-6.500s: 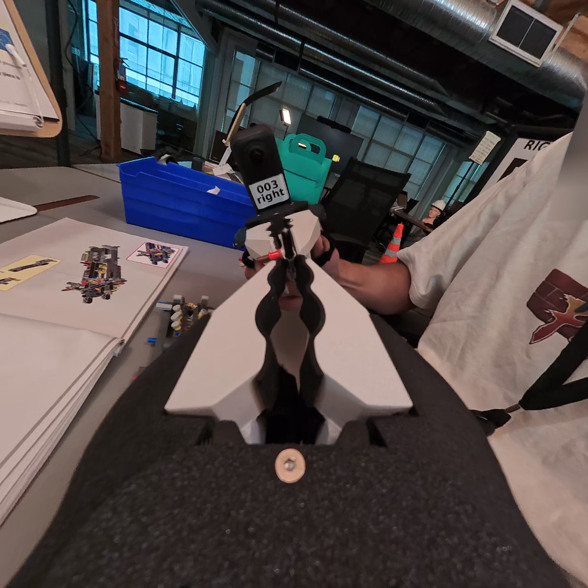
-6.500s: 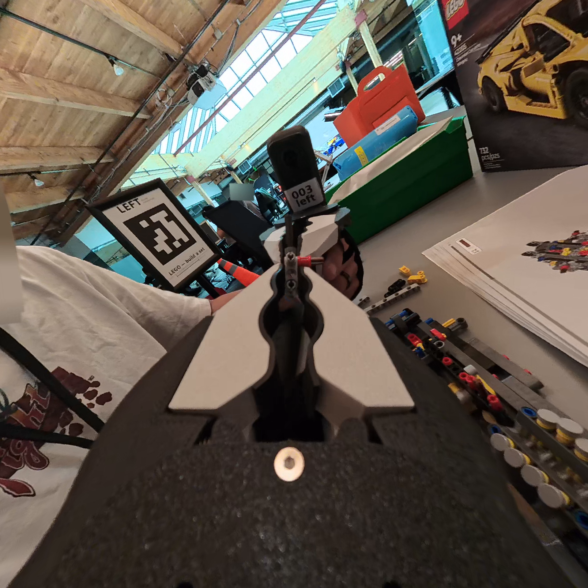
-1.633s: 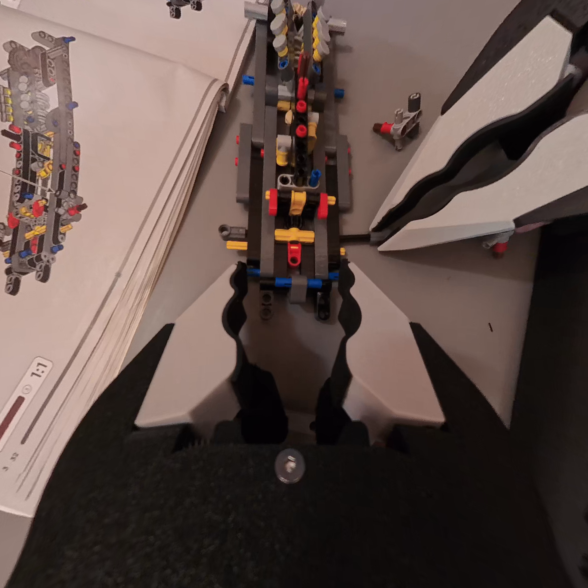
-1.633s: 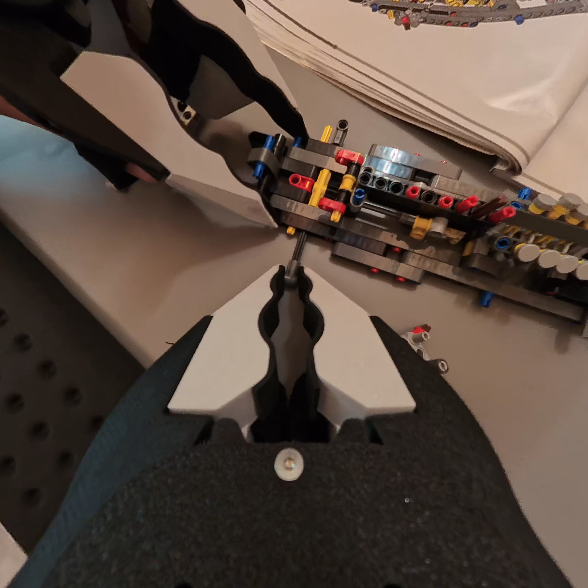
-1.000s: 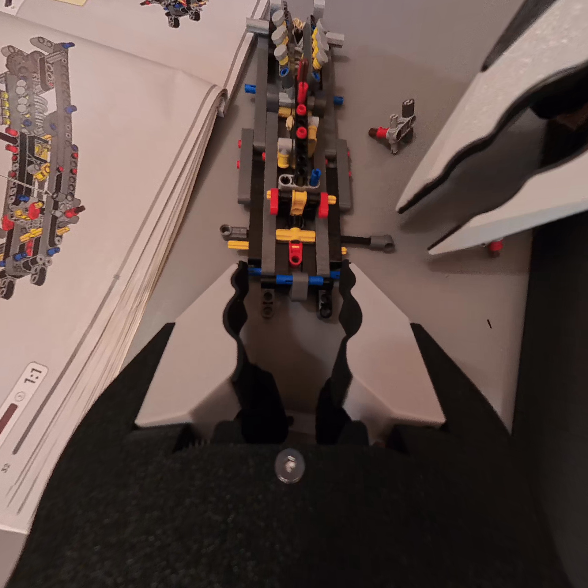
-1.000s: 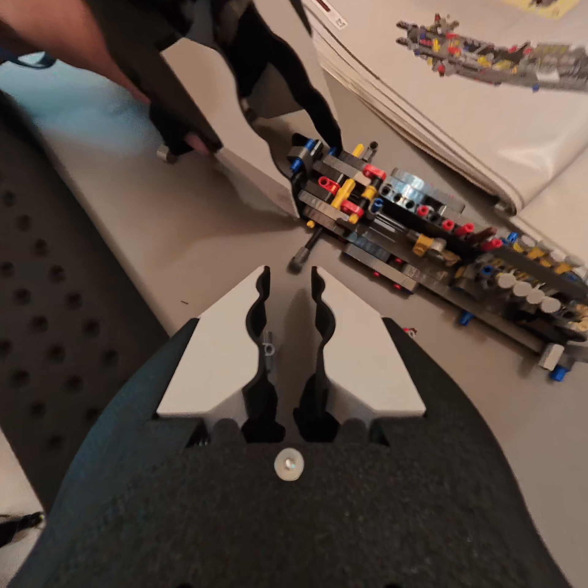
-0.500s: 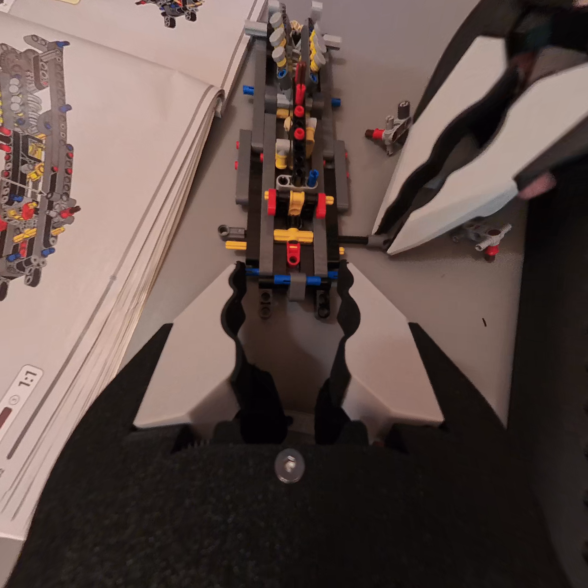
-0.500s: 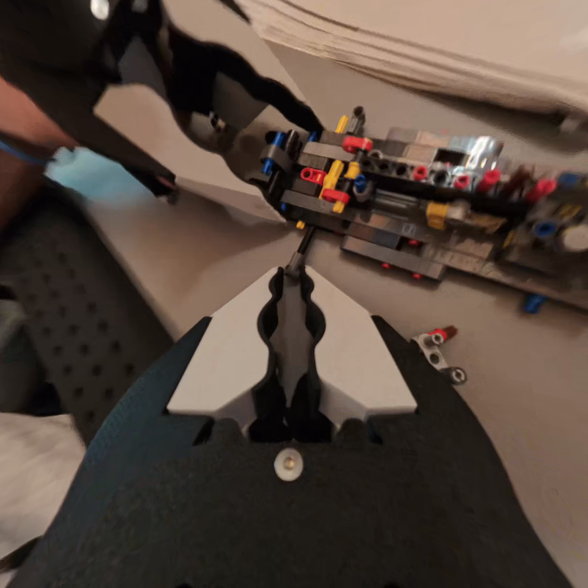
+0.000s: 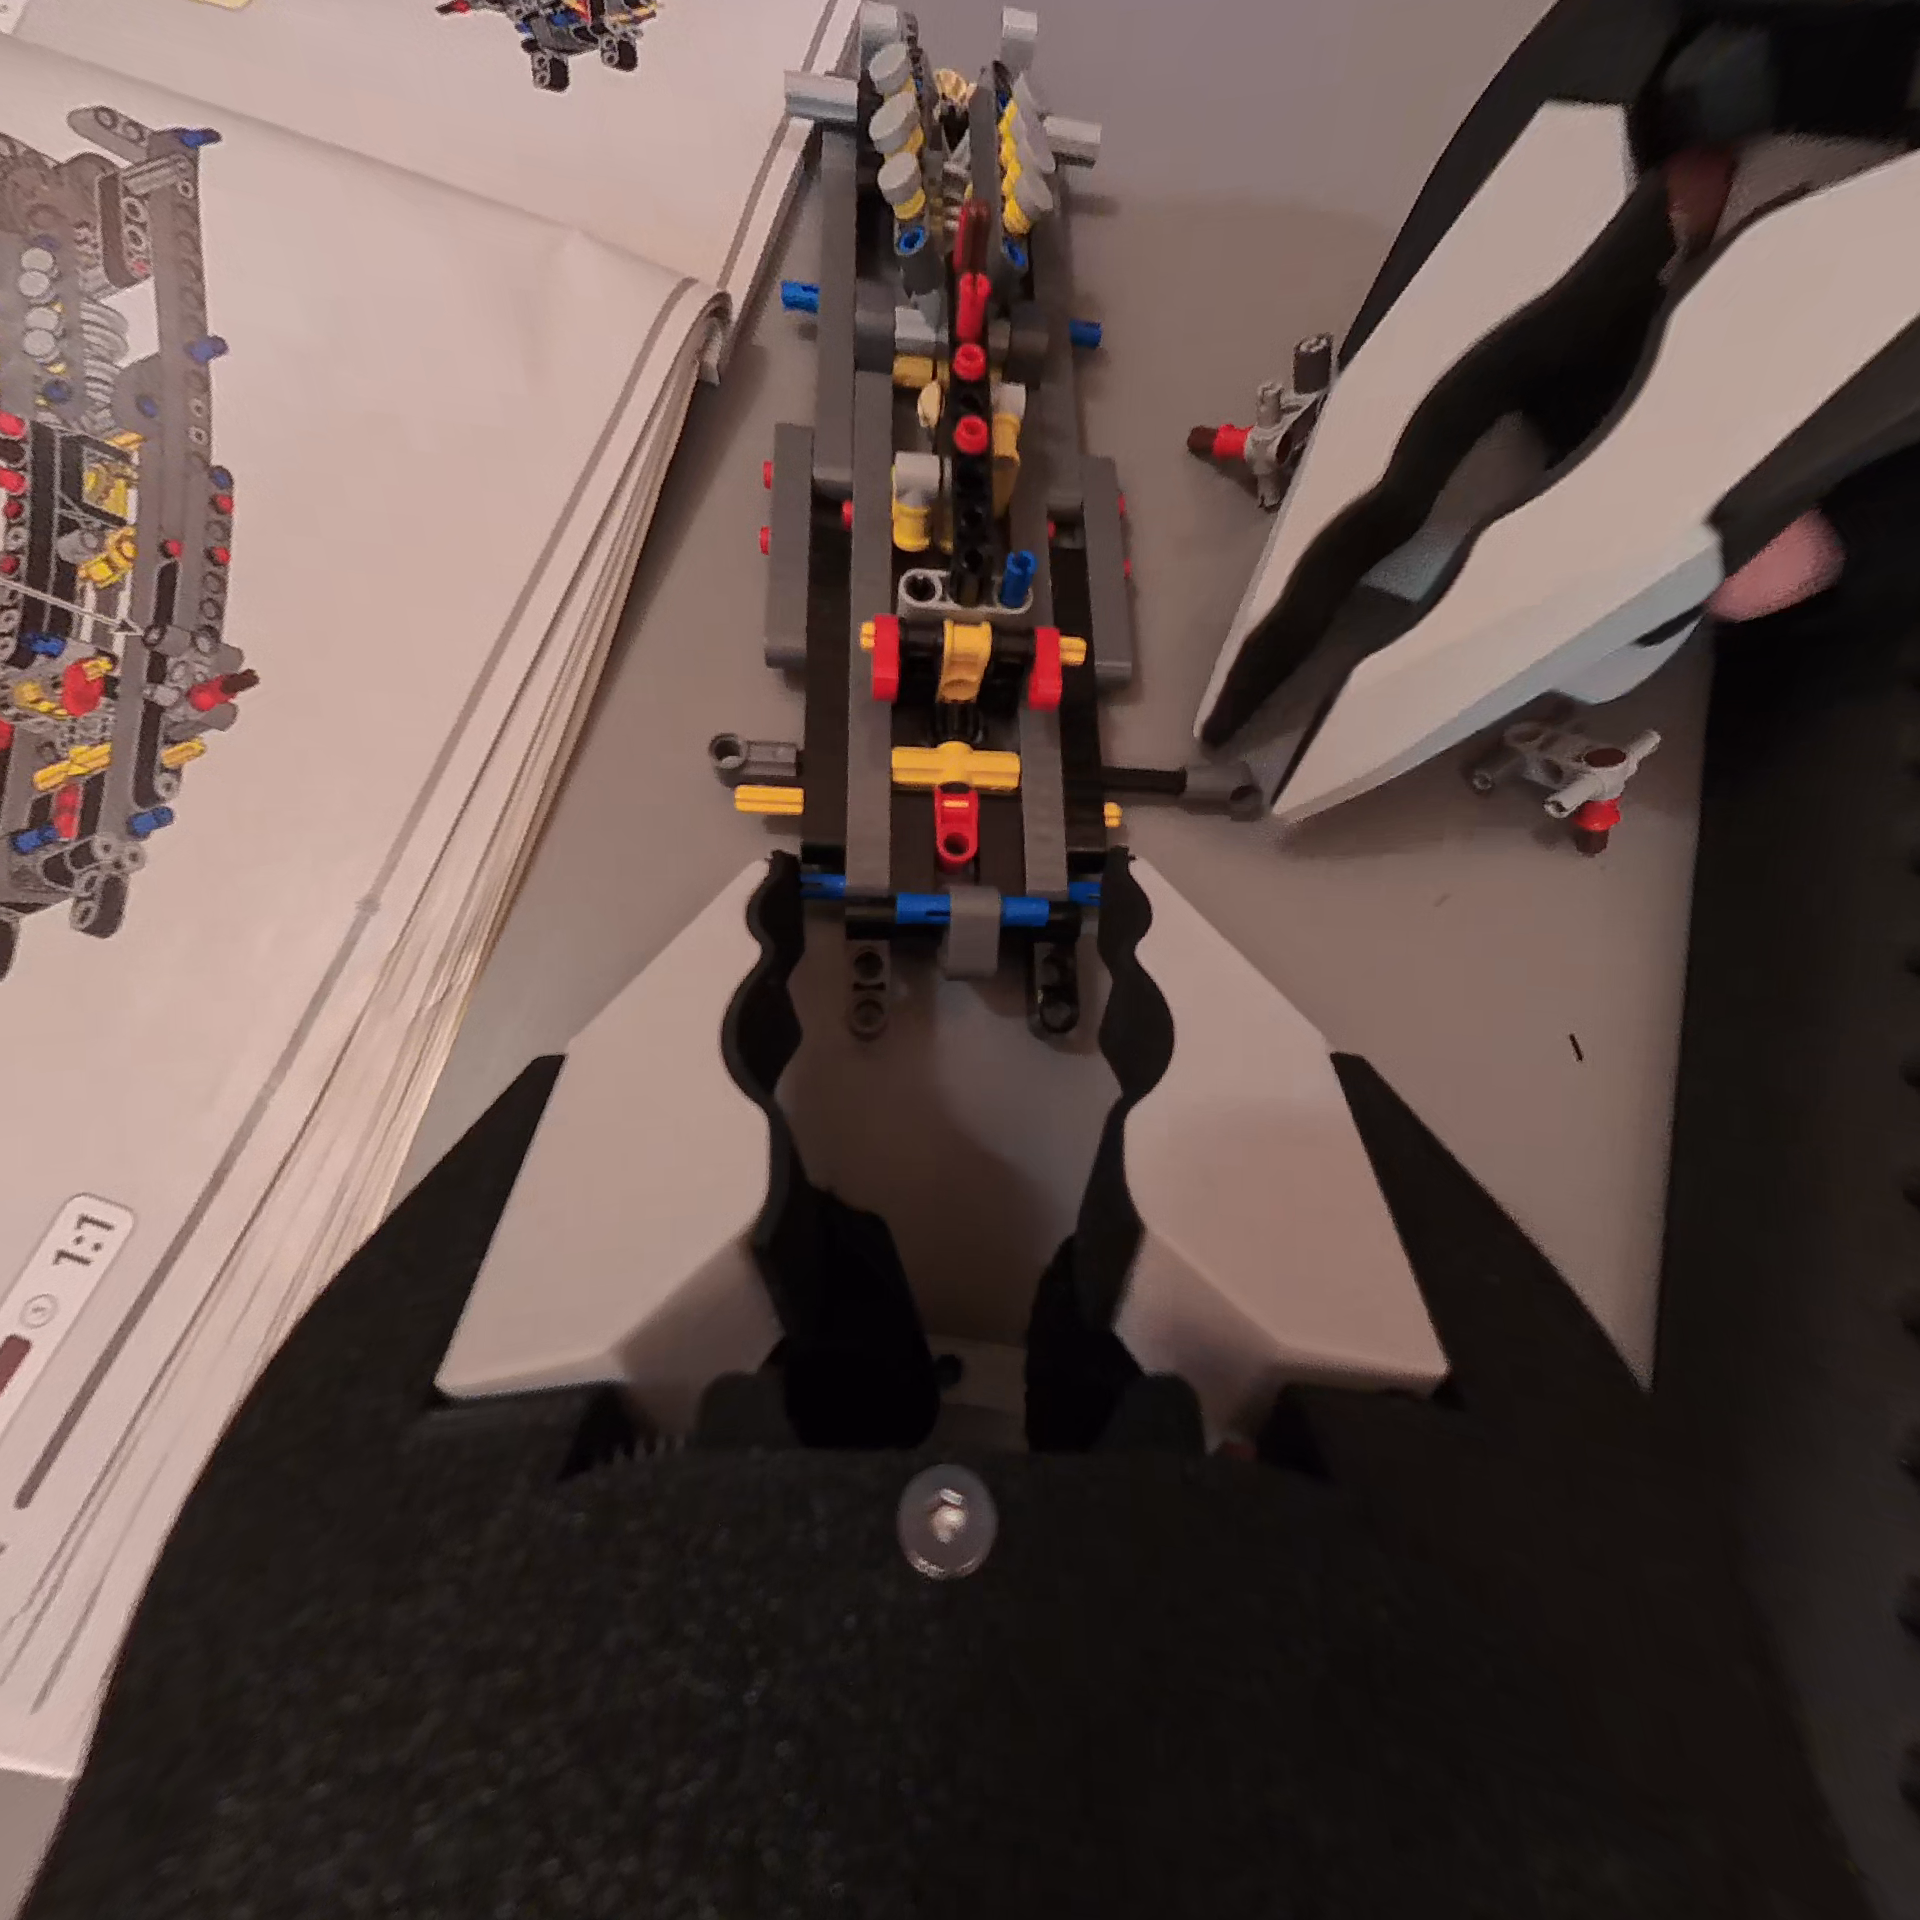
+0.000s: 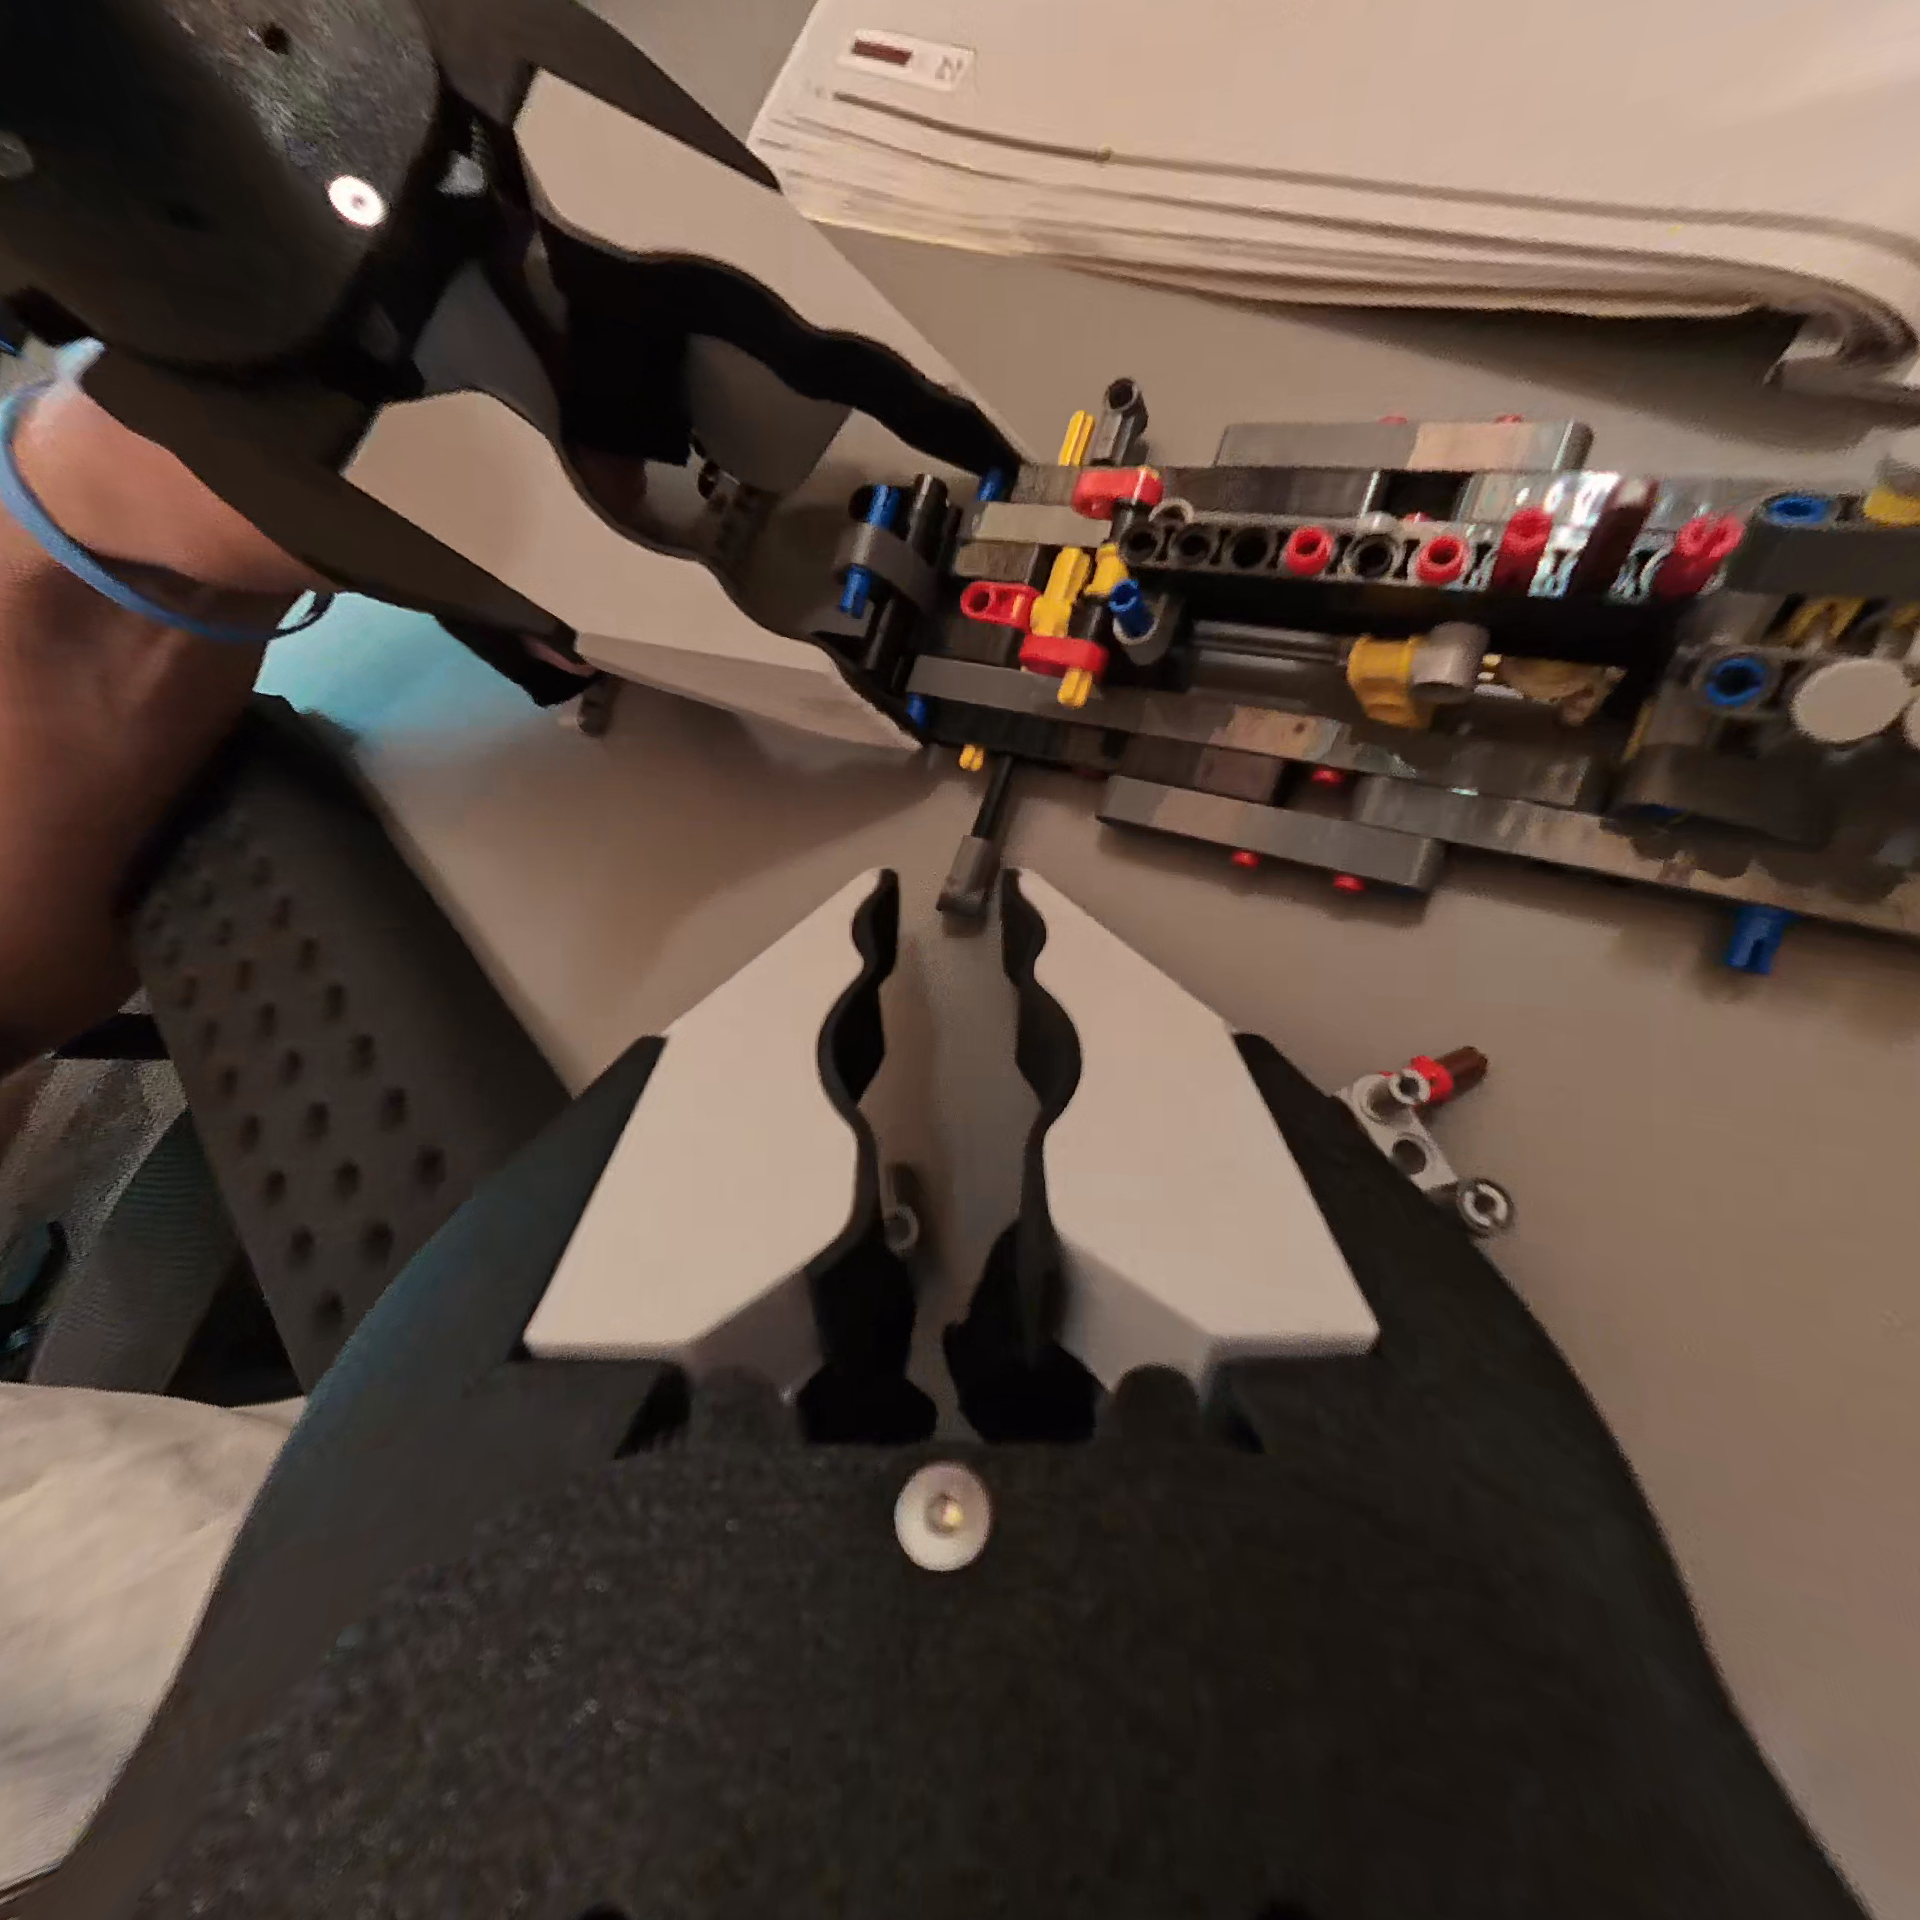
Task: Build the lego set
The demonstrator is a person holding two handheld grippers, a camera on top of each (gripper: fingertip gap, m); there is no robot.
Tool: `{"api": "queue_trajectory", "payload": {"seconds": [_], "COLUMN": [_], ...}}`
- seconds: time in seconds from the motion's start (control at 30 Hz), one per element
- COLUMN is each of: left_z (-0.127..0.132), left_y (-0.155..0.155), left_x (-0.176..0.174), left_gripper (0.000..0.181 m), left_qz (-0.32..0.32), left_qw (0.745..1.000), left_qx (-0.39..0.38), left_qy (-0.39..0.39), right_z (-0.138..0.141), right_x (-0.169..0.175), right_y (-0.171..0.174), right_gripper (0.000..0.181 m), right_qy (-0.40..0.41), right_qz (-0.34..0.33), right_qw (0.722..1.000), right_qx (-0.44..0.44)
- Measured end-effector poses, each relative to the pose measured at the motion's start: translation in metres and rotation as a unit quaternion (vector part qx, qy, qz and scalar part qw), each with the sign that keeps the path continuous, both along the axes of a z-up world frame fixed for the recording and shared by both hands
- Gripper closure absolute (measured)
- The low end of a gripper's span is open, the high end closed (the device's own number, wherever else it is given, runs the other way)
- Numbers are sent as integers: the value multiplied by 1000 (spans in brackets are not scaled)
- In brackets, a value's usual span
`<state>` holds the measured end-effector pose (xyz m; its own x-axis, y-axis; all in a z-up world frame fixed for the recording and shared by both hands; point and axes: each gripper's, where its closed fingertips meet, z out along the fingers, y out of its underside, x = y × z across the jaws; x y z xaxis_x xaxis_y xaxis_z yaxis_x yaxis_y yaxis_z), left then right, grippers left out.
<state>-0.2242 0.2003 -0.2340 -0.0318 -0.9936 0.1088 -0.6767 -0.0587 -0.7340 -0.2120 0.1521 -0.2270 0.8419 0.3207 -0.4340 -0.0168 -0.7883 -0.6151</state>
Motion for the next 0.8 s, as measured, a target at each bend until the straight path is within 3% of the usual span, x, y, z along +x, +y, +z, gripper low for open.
{"api": "queue_trajectory", "payload": {"seconds": [0.17,0.3,0.4,0.47,0.57,0.63,0.73,0.8], "left_z": [0,0,0,0,0,1,3,3], "left_y": [0,1,2,2,1,0,0,0], "left_x": [0,0,0,0,0,-1,-1,-1], "left_gripper": [125,125,126,126,126,125,126,126], "left_qz": [0,4,5,5,3,-2,-1,-1], "left_qw": [1000,1000,1000,1000,1000,1000,999,999], "left_qx": [1,1,-2,-5,-7,-16,-37,-40], "left_qy": [0,0,0,0,-1,-2,-5,-5], "right_z": [2,-7,-6,-7,-7,-4,0,0], "right_x": [7,3,3,2,1,-2,-1,-1], "right_y": [-2,-6,0,1,1,0,1,2], "right_gripper": [162,154,158,172,173,174,174,174], "right_qy": [-109,-228,-281,-282,-188,-34,140,146], "right_qz": [24,59,59,58,33,3,-29,-37], "right_qw": [992,970,954,954,980,999,988,986], "right_qx": [51,64,87,87,56,-2,-65,-69]}}
